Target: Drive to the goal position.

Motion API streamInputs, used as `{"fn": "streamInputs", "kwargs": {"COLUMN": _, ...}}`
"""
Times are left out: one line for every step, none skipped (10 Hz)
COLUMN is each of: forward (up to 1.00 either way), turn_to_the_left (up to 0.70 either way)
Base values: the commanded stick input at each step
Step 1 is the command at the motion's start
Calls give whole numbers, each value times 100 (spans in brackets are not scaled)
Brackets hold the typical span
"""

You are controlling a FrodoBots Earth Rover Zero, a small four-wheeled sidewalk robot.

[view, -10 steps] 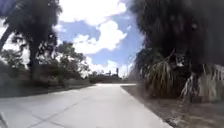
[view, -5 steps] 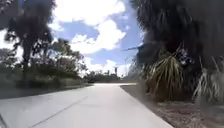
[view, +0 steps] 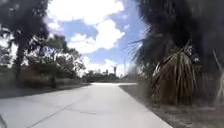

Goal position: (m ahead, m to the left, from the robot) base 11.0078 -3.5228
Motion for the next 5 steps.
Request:
{"fn": "streamInputs", "kwargs": {"forward": 100, "turn_to_the_left": 0}}
{"fn": "streamInputs", "kwargs": {"forward": 100, "turn_to_the_left": 0}}
{"fn": "streamInputs", "kwargs": {"forward": 100, "turn_to_the_left": 0}}
{"fn": "streamInputs", "kwargs": {"forward": 100, "turn_to_the_left": 0}}
{"fn": "streamInputs", "kwargs": {"forward": 100, "turn_to_the_left": 0}}
